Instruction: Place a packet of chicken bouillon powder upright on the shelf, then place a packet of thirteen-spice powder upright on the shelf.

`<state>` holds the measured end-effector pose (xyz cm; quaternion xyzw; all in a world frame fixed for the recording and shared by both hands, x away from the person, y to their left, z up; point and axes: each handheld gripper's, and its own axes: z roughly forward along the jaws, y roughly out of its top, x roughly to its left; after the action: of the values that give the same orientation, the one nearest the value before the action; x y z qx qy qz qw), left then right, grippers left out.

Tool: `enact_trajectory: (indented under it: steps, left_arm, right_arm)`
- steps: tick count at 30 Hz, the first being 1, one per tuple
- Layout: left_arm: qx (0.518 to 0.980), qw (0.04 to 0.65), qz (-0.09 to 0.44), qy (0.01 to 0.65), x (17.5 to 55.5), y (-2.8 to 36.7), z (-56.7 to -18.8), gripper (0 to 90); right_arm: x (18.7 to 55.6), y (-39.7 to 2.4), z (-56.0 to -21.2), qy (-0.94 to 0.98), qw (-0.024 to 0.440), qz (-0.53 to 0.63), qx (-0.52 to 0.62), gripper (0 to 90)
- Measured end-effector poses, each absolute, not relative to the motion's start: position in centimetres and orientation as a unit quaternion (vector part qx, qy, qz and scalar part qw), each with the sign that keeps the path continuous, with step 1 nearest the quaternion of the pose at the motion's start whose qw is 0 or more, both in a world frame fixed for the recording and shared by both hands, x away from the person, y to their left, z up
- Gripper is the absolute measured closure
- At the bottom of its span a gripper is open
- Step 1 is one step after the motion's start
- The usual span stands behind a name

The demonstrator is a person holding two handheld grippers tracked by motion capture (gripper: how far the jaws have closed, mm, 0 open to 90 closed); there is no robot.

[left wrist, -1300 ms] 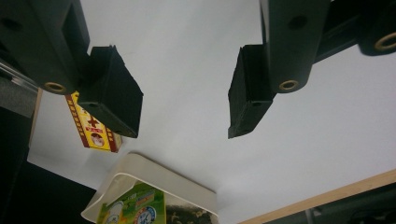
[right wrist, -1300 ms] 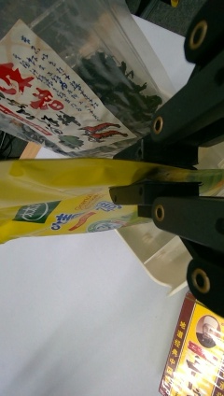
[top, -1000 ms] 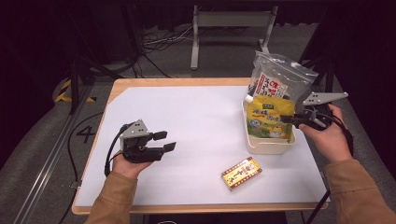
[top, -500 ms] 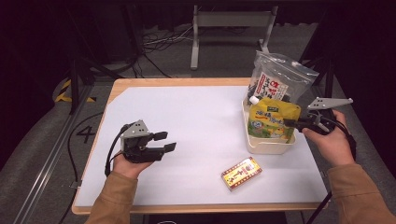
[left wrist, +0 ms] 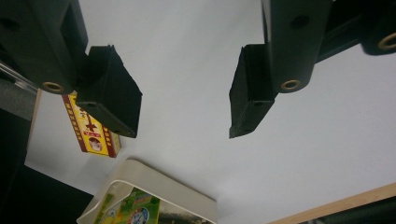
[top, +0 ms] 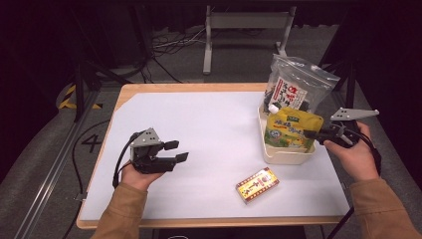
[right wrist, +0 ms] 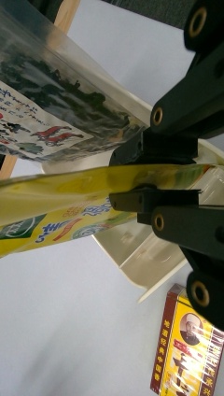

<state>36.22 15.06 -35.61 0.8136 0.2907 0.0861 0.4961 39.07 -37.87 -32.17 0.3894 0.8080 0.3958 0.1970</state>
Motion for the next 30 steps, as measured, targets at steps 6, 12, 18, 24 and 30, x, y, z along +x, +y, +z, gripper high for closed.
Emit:
enact_trajectory:
  steps: [6, 12, 18, 24, 30]
  left_arm:
    - [0.819, 0.490, 0.080, 0.289, 36.5, 14.6, -35.7, 41.1]
    - [0.822, 0.486, 0.071, 0.288, 36.6, 14.1, -35.8, 37.5]
    - [0.827, 0.483, 0.061, 0.281, 36.7, 13.5, -35.3, 35.1]
    - [0.841, 0.468, 0.056, 0.265, 36.7, 12.2, -34.8, 33.3]
    - [0.854, 0.455, 0.048, 0.248, 36.7, 10.7, -34.5, 31.3]
  right_arm:
    - [38.5, -37.6, -32.2, 0.801, 0.202, 0.405, 0.392, 63.6]
    - [37.9, -37.6, -32.1, 0.796, 0.213, 0.411, 0.390, 53.1]
    - [36.9, -38.1, -32.0, 0.784, 0.226, 0.418, 0.400, 48.8]
    - [35.7, -38.1, -32.0, 0.780, 0.240, 0.416, 0.401, 47.7]
    - [34.2, -38.4, -32.1, 0.777, 0.250, 0.425, 0.392, 49.4]
